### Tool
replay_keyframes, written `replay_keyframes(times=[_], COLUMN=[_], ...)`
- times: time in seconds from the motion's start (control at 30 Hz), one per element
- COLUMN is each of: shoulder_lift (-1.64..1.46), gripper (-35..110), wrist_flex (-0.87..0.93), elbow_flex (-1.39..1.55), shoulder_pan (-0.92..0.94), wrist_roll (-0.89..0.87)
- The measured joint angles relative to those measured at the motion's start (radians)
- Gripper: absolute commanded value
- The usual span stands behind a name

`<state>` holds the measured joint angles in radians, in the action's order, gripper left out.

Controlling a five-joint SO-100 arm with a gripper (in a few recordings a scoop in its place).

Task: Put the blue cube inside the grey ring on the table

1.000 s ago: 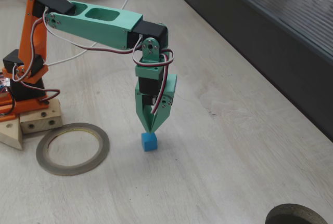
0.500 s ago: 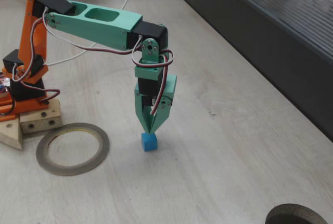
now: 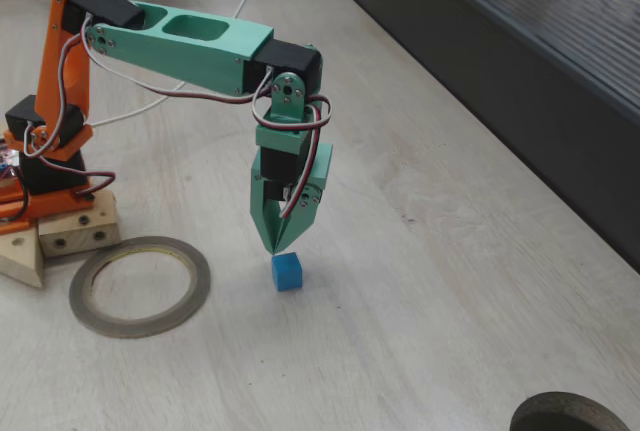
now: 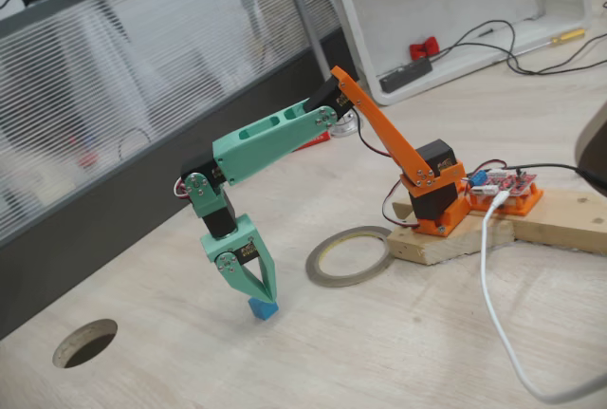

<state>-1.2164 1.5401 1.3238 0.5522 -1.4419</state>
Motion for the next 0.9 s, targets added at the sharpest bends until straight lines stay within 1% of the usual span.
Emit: replay_keyframes(times=[0.13,0.4,0.9], shoulder_lift=[0.0,0.0,0.0], gripper=[0,0,0], wrist_flex=[0.0,0.0,0.0], elbow_flex=[0.0,0.0,0.0], shoulder_pan=[0.002,0.114,0.114], wrist_roll=[0.0,0.0,0.0])
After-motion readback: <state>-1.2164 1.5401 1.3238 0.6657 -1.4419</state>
